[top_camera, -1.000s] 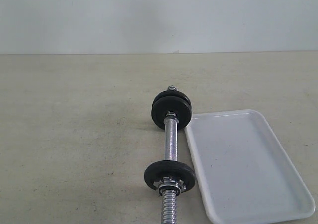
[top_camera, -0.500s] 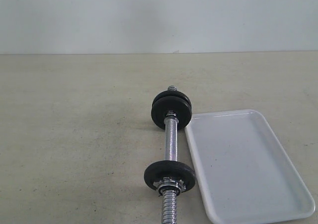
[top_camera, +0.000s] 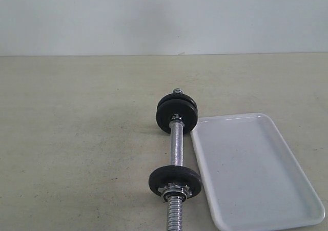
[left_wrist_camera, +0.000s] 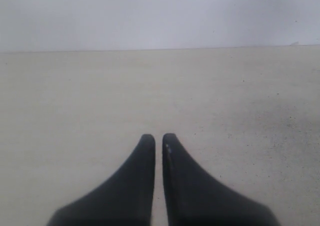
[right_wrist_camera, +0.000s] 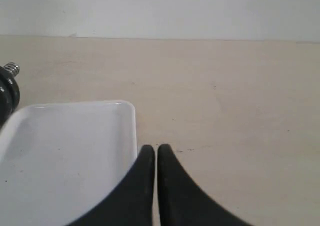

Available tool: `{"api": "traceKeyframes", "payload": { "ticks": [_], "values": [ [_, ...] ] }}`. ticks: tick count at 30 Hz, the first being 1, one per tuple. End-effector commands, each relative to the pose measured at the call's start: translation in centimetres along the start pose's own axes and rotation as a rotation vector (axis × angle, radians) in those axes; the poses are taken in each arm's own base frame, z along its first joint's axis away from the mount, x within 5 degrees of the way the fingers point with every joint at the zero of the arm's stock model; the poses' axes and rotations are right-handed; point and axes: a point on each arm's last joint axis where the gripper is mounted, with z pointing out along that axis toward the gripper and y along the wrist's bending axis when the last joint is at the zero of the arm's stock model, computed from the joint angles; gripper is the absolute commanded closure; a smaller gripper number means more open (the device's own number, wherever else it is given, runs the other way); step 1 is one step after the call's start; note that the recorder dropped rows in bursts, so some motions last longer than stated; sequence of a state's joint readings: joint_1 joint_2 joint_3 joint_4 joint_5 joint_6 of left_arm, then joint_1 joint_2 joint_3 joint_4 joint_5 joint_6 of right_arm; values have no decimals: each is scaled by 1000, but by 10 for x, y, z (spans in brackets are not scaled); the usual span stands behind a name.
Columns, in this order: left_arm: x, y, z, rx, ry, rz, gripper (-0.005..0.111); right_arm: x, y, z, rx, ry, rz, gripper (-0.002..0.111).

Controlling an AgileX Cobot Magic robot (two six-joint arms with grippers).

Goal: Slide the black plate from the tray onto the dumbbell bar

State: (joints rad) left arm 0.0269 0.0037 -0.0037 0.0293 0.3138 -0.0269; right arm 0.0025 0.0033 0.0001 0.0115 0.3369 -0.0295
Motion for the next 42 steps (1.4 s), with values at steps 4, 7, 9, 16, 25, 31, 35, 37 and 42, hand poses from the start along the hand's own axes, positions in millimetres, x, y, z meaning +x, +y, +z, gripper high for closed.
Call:
{"api": "traceKeyframes", "payload": {
  "ticks": [4, 7, 9, 16, 25, 31, 35, 37, 42],
  "values": [
    [1, 0, 0, -4, 1, 5, 102, 0, -3, 0, 48, -3, 67, 108],
    [1, 0, 0, -4, 1, 5, 102, 0, -2, 0, 46, -4, 67, 108],
    [1, 0, 0, -4, 1, 5, 102, 0, -2, 0, 46, -4, 67, 108],
    [1, 0, 0, -4, 1, 5, 102, 0, -2, 0, 46, -3, 65, 108],
    [1, 0, 0, -4, 1, 5, 102, 0, -2, 0, 43, -6, 61, 108],
    [1, 0, 0, -4, 1, 5, 102, 0, -1, 0, 11, -6, 37, 108],
    [1, 0, 0, -4, 1, 5, 102, 0, -1, 0, 14, -6, 37, 108],
    [1, 0, 0, -4, 1, 5, 102, 0, -1, 0, 14, -6, 37, 108],
    [1, 0, 0, -4, 1, 5, 102, 0, -1, 0, 11, -6, 37, 108]
  ]
}}
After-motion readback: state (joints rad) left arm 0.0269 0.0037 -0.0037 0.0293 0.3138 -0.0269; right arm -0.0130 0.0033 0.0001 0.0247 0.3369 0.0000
